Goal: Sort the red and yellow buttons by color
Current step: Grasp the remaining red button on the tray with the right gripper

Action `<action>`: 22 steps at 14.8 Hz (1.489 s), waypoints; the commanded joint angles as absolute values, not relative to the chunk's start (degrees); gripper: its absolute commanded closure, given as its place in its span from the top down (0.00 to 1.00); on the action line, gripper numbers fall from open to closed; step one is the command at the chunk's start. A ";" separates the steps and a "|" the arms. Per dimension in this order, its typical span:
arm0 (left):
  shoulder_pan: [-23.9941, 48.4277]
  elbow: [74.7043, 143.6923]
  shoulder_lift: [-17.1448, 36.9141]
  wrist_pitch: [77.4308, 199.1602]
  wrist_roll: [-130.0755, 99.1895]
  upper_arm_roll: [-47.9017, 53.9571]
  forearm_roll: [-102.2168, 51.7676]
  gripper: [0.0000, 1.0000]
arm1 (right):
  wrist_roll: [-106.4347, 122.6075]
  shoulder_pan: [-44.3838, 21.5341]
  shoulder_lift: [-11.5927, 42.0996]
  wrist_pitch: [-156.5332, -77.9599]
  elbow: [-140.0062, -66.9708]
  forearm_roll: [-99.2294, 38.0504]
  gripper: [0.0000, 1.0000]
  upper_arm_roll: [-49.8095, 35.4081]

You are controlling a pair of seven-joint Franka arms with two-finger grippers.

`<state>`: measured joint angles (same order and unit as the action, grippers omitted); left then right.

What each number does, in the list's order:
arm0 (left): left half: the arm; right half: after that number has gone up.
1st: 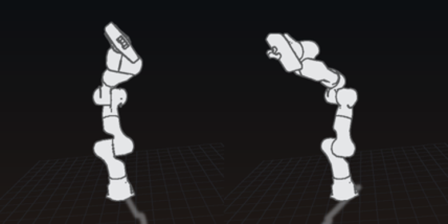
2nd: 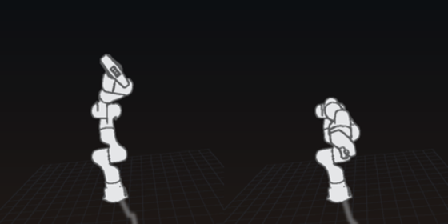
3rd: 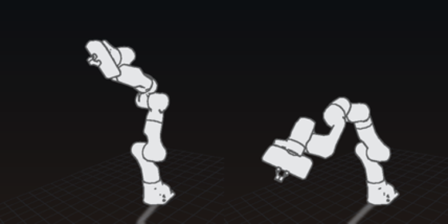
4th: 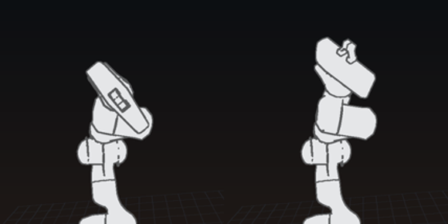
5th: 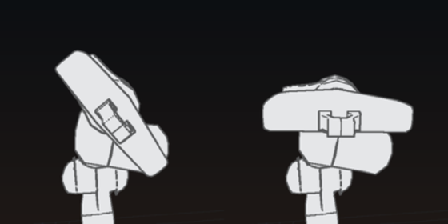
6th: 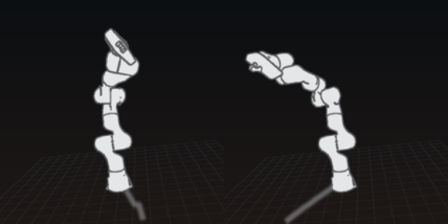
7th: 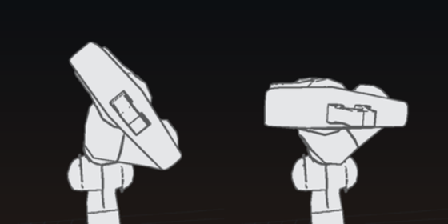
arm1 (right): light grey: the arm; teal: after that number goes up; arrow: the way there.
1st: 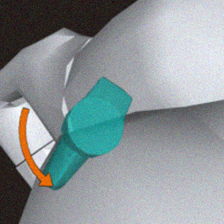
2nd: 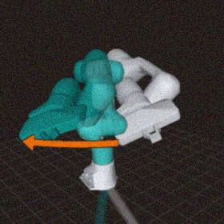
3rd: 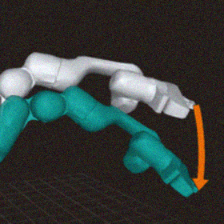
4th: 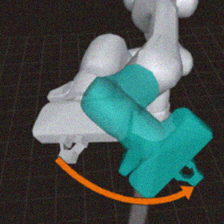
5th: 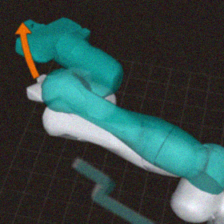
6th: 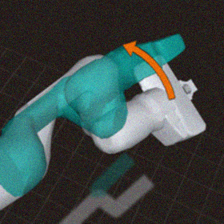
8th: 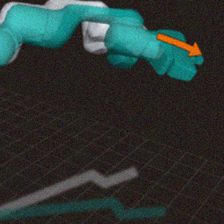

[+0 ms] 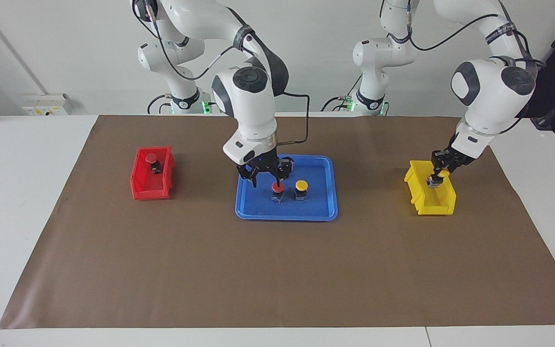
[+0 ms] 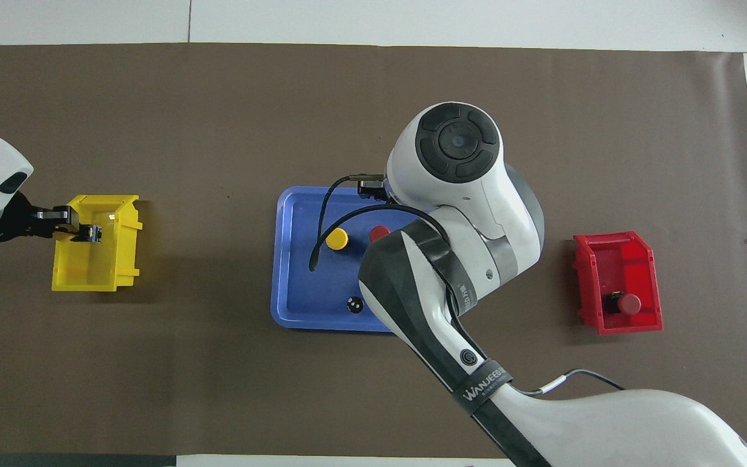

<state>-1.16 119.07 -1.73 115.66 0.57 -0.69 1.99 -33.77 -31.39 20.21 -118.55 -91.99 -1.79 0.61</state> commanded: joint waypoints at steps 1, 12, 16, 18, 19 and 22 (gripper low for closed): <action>-2.55 124.26 -2.72 121.00 1.14 0.09 3.08 0.01 | -34.98 -33.13 22.31 -122.25 -93.34 -1.76 0.69 0.97; -2.64 129.46 -1.75 123.49 1.14 -0.09 3.16 0.01 | -34.63 -35.59 21.10 -128.32 -103.35 -1.67 0.69 0.97; -2.72 129.55 -1.93 121.39 1.14 -0.18 4.99 0.01 | -34.63 -35.77 21.09 -128.23 -103.45 -1.67 0.67 0.97; -2.81 129.55 -2.02 121.03 1.14 -0.09 5.98 0.02 | -34.37 -35.68 21.01 -128.32 -103.54 -1.67 0.60 0.97; -2.81 129.55 -1.93 121.03 1.14 -0.09 5.98 0.01 | -34.28 -35.68 21.01 -128.32 -103.54 -1.67 0.55 0.88; -2.90 129.46 -1.93 121.55 1.14 -0.09 5.98 0.02 | -34.28 -35.51 21.09 -128.23 -103.27 -1.67 0.31 0.97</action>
